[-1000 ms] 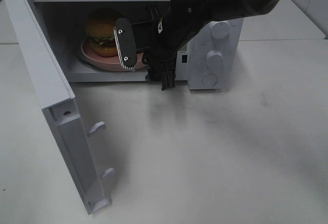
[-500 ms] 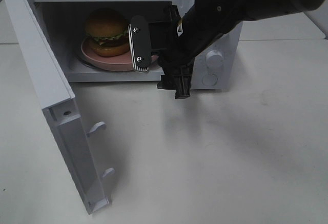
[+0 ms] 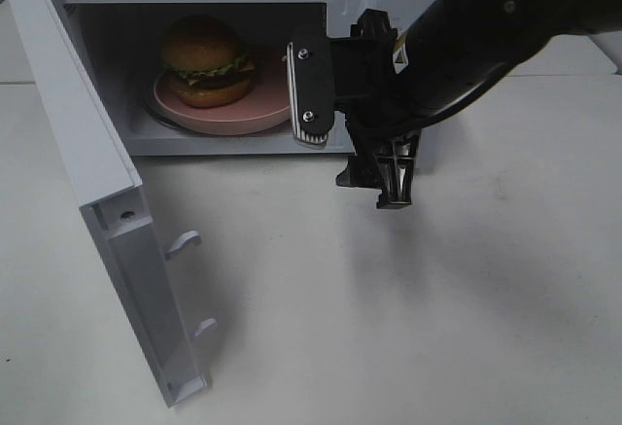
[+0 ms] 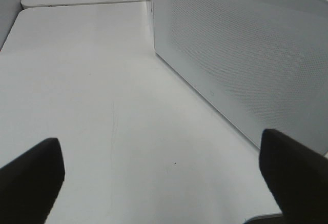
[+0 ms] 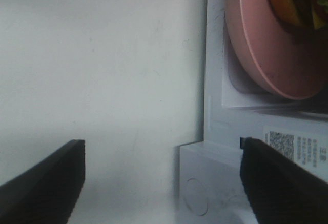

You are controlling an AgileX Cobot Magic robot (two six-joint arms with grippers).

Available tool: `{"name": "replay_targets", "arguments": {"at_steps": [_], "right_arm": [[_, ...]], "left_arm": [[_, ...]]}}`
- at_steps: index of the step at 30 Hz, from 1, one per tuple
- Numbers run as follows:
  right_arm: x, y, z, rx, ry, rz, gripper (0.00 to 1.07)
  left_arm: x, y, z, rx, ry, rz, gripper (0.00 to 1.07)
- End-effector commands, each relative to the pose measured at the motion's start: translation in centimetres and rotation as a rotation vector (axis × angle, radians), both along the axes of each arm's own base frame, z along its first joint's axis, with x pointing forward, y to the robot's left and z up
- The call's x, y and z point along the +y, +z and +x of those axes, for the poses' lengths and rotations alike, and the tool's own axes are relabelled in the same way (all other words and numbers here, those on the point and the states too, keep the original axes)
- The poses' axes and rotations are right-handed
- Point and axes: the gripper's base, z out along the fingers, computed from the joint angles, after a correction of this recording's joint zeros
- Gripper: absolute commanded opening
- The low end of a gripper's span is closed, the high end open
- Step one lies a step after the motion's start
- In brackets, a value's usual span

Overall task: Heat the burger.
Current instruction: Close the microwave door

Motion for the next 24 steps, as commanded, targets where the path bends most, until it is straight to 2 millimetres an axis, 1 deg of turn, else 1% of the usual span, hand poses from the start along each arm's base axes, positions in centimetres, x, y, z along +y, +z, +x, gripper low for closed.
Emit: {"name": "replay_targets", "arguments": {"at_steps": [1, 3, 4, 5, 7, 8, 9, 10, 11, 12, 13, 14, 15, 16, 18, 20, 24], "right_arm": [[-1.3, 0.8, -1.5, 0.046, -0.096, 0.037, 0.79], [-1.5, 0.9, -1.7, 0.056, -0.113, 0.042, 0.79], [-1.9, 1.2, -2.3, 0.082, -0.165, 0.061, 0.79], [-1.9, 1.2, -2.3, 0.082, -0.165, 0.061, 0.79], [-2.5, 1.5, -3.1, 0.132, -0.262, 0.088, 0.78], [-2.5, 1.5, -3.1, 0.132, -0.262, 0.088, 0.78], [-3.0, 1.9, -3.6, 0.171, -0.352, 0.121, 0.77], [-3.0, 1.9, -3.6, 0.171, -0.352, 0.121, 0.77], [-3.4, 2.1, -4.1, 0.205, -0.438, 0.15, 0.77], [-3.6, 2.3, -4.3, 0.221, -0.484, 0.167, 0.76], [-3.6, 2.3, -4.3, 0.221, -0.484, 0.167, 0.76], [-4.0, 2.7, -4.8, 0.258, -0.574, 0.189, 0.76], [-4.0, 2.7, -4.8, 0.258, -0.574, 0.189, 0.76], [-4.4, 3.1, -5.4, 0.286, -0.649, 0.203, 0.76], [-4.6, 3.2, -5.5, 0.297, -0.678, 0.205, 0.76], [-5.4, 3.9, -6.4, 0.334, -0.78, 0.203, 0.76], [-6.0, 4.5, -7.2, 0.357, -0.841, 0.195, 0.76]], "left_arm": [[0.0, 0.0, -0.3, -0.034, 0.003, -0.004, 0.98], [0.0, 0.0, -0.3, -0.034, 0.003, -0.004, 0.98], [0.0, 0.0, -0.3, -0.034, 0.003, -0.004, 0.98], [0.0, 0.0, -0.3, -0.034, 0.003, -0.004, 0.98], [0.0, 0.0, -0.3, -0.034, 0.003, -0.004, 0.98], [0.0, 0.0, -0.3, -0.034, 0.003, -0.004, 0.98], [0.0, 0.0, -0.3, -0.034, 0.003, -0.004, 0.98], [0.0, 0.0, -0.3, -0.034, 0.003, -0.004, 0.98], [0.0, 0.0, -0.3, -0.034, 0.003, -0.004, 0.98], [0.0, 0.0, -0.3, -0.034, 0.003, -0.004, 0.98], [0.0, 0.0, -0.3, -0.034, 0.003, -0.004, 0.98], [0.0, 0.0, -0.3, -0.034, 0.003, -0.004, 0.98], [0.0, 0.0, -0.3, -0.034, 0.003, -0.004, 0.98], [0.0, 0.0, -0.3, -0.034, 0.003, -0.004, 0.98], [0.0, 0.0, -0.3, -0.034, 0.003, -0.004, 0.98], [0.0, 0.0, -0.3, -0.034, 0.003, -0.004, 0.98], [0.0, 0.0, -0.3, -0.034, 0.003, -0.004, 0.98]]}}
